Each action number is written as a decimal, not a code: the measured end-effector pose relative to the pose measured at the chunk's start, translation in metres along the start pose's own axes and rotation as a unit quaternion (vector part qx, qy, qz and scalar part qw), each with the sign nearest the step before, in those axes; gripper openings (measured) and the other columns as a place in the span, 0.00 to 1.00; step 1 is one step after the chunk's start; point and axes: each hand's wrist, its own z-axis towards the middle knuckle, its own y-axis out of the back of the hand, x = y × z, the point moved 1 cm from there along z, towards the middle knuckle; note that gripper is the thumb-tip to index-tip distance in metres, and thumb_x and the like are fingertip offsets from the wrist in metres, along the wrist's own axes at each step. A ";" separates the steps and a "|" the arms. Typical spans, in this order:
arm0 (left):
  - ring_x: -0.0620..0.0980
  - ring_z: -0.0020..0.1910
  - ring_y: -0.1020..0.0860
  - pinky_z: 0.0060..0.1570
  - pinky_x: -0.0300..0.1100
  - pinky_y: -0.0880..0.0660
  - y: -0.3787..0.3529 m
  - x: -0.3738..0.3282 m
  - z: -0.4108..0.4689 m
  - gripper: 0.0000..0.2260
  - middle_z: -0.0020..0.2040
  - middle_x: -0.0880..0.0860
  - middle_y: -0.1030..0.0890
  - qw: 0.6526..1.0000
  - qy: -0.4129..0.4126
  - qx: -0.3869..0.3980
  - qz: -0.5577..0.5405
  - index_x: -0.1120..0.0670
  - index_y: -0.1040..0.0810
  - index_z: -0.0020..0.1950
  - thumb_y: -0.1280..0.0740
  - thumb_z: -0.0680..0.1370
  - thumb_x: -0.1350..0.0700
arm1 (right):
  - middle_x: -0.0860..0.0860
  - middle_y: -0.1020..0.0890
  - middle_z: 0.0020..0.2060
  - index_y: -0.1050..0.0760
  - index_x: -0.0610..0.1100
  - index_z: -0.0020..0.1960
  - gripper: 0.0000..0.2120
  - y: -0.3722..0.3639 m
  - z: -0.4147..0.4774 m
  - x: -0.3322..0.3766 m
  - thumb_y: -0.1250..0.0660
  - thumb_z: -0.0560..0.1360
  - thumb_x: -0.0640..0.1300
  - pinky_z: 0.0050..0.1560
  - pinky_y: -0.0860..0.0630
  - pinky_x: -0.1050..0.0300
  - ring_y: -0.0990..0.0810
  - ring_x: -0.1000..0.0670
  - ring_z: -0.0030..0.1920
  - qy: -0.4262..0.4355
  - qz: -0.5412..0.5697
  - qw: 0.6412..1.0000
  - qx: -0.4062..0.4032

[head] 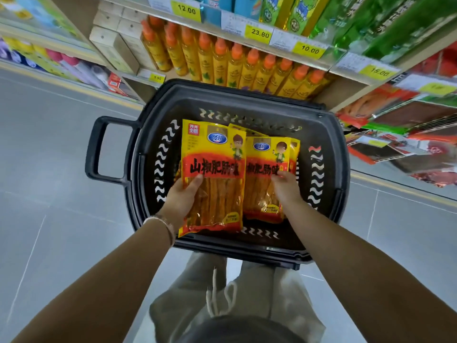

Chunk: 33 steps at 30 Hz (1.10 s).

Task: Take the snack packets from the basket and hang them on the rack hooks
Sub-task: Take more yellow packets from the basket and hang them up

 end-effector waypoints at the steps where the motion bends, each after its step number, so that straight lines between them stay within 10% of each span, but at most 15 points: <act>1: 0.48 0.38 0.16 0.29 0.41 0.23 0.002 0.001 0.001 0.10 0.42 0.48 0.16 1.000 0.000 -0.013 -0.011 0.43 0.24 0.48 0.33 0.74 0.39 | 0.47 0.21 0.47 0.31 0.44 0.66 0.17 0.006 0.008 -0.002 0.40 0.78 0.45 0.29 0.32 0.61 0.24 0.52 0.35 -0.006 -0.035 0.998 -0.042; 11: 0.54 0.44 0.17 0.48 0.52 0.20 0.005 0.004 0.011 0.09 0.44 0.51 0.17 0.995 0.037 -0.091 -0.013 0.44 0.26 0.44 0.35 0.75 0.39 | 0.46 0.25 0.63 0.32 0.46 0.68 0.35 0.002 0.042 -0.009 0.31 0.68 0.64 0.64 0.30 0.44 0.25 0.42 0.62 -0.056 -0.037 0.998 -0.020; 16: 0.52 0.42 0.17 0.42 0.48 0.20 0.003 0.000 0.000 0.19 0.43 0.51 0.17 0.993 0.032 -0.116 -0.013 0.45 0.23 0.42 0.37 0.70 0.30 | 0.55 0.19 0.41 0.23 0.50 0.41 0.21 0.002 0.028 -0.002 0.34 0.68 0.68 0.52 0.28 0.53 0.20 0.48 0.49 0.010 -0.052 0.997 0.047; 21: 0.47 0.38 0.22 0.32 0.39 0.30 0.005 -0.012 -0.015 0.22 0.40 0.48 0.21 0.990 -0.011 -0.129 0.053 0.49 0.24 0.48 0.41 0.74 0.32 | 0.54 0.23 0.48 0.29 0.50 0.54 0.11 0.006 0.009 0.011 0.33 0.75 0.52 0.56 0.29 0.52 0.23 0.46 0.55 0.099 -0.053 0.992 0.049; 26: 0.54 0.58 0.24 0.61 0.54 0.30 0.009 -0.018 -0.042 0.34 0.63 0.54 0.24 0.996 -0.037 -0.070 0.030 0.50 0.31 0.69 0.41 0.71 0.31 | 0.50 0.21 0.54 0.26 0.46 0.61 0.20 0.030 -0.038 0.016 0.41 0.78 0.58 0.60 0.29 0.52 0.24 0.50 0.54 0.116 0.006 0.992 0.042; 33: 0.50 0.67 0.30 0.68 0.55 0.36 -0.019 -0.066 -0.090 0.43 0.69 0.48 0.29 0.983 -0.164 0.039 0.069 0.43 0.32 0.71 0.48 0.63 0.21 | 0.70 0.19 0.35 0.22 0.52 0.49 0.10 0.100 -0.133 0.016 0.42 0.80 0.51 0.37 0.32 0.81 0.23 0.72 0.41 0.243 0.169 0.949 -0.112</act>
